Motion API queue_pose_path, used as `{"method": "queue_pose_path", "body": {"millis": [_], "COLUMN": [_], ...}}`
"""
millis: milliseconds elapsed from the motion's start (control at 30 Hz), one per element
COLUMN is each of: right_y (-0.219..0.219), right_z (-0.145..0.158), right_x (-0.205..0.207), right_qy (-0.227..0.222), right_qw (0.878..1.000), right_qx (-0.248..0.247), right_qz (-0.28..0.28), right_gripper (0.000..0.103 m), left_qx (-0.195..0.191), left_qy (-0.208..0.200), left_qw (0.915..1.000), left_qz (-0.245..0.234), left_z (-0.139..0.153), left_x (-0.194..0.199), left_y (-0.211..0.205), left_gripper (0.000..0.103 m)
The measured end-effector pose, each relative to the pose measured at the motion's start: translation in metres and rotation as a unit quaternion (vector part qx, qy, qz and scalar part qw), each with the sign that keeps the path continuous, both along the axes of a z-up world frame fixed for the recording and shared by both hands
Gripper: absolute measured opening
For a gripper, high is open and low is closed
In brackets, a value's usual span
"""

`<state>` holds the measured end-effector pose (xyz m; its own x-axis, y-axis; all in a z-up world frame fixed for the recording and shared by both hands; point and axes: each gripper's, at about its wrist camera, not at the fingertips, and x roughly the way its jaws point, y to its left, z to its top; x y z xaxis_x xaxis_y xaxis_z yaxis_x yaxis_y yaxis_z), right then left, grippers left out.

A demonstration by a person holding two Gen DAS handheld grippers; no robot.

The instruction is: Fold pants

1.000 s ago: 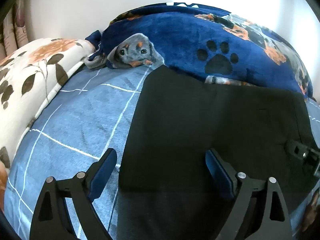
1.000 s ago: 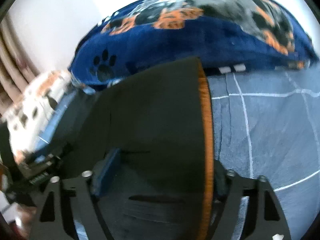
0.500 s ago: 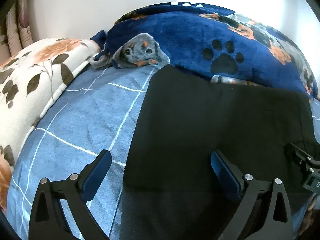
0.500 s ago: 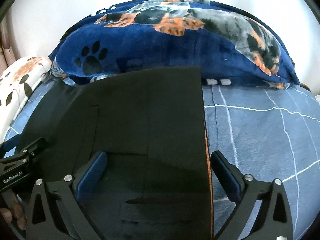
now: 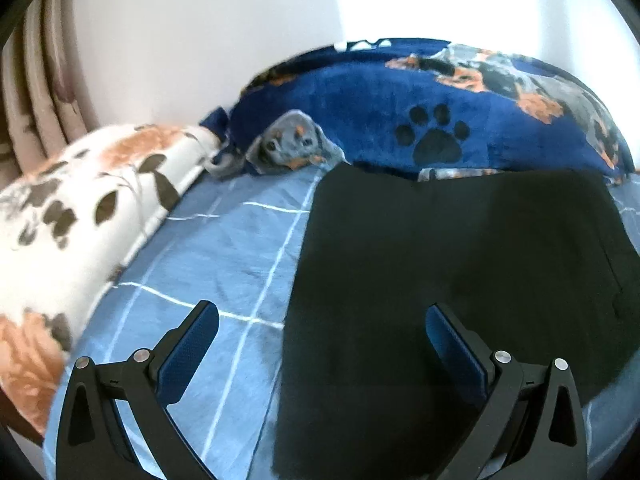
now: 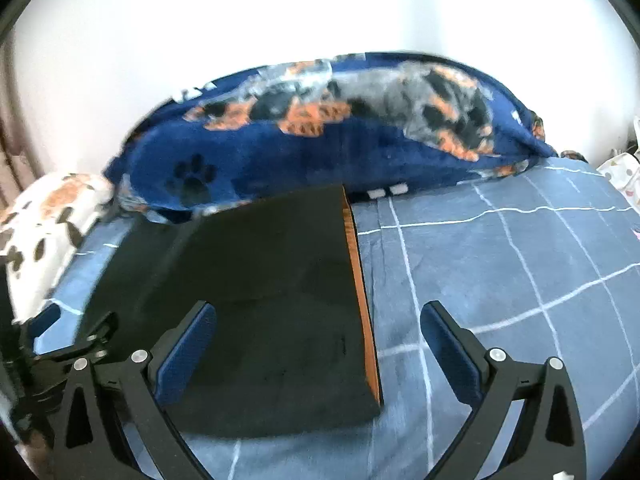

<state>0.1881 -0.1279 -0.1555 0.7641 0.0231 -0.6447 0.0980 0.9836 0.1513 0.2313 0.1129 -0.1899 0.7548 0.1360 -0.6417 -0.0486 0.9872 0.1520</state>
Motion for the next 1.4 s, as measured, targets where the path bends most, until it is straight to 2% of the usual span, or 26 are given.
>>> {"method": "queue_pose_path", "body": {"millis": [200, 367, 500, 567, 667, 767, 967, 1067, 1133, 1400], "right_y": [0.000, -0.007, -0.013, -0.015, -0.019, -0.020, -0.014, -0.008, -0.004, 0.001], "right_z": [0.014, 0.023, 0.031, 0.034, 0.039, 0.046, 0.059, 0.065, 0.070, 0.083], "right_x": [-0.036, -0.065, -0.085, -0.092, -0.104, -0.117, -0.139, -0.148, -0.154, -0.177], "right_qy": [-0.010, -0.007, -0.012, -0.012, -0.018, -0.024, -0.039, -0.047, -0.052, -0.068], "right_qw": [1.000, 1.000, 0.999, 0.999, 0.999, 0.999, 0.999, 0.998, 0.998, 0.997], "right_qx": [0.006, 0.020, 0.030, 0.033, 0.037, 0.038, 0.036, 0.030, 0.027, 0.014], "right_qz": [0.011, 0.013, 0.007, 0.004, 0.002, 0.002, 0.007, 0.013, 0.017, 0.018], "right_gripper": [0.101, 0.101, 0.101, 0.101, 0.101, 0.101, 0.102, 0.102, 0.102, 0.102], "left_qx": [-0.005, -0.026, -0.029, -0.039, -0.027, -0.025, -0.046, -0.049, -0.066, -0.102], "left_qy": [-0.028, -0.056, -0.096, -0.127, -0.157, -0.161, -0.189, -0.167, -0.154, -0.154], "left_qw": [0.9996, 0.9981, 0.9947, 0.9910, 0.9870, 0.9863, 0.9808, 0.9842, 0.9847, 0.9824], "left_qz": [0.008, -0.001, 0.022, 0.017, 0.024, 0.024, -0.014, -0.035, -0.049, -0.029], "left_z": [0.030, 0.061, 0.084, 0.096, 0.113, 0.128, 0.151, 0.158, 0.163, 0.173], "left_x": [-0.040, -0.074, -0.105, -0.124, -0.148, -0.169, -0.210, -0.217, -0.222, -0.237], "left_y": [0.005, 0.005, 0.003, 0.004, 0.003, 0.004, 0.006, 0.002, 0.002, 0.012], "left_gripper": [0.103, 0.103, 0.103, 0.103, 0.103, 0.103, 0.103, 0.103, 0.103, 0.103]}}
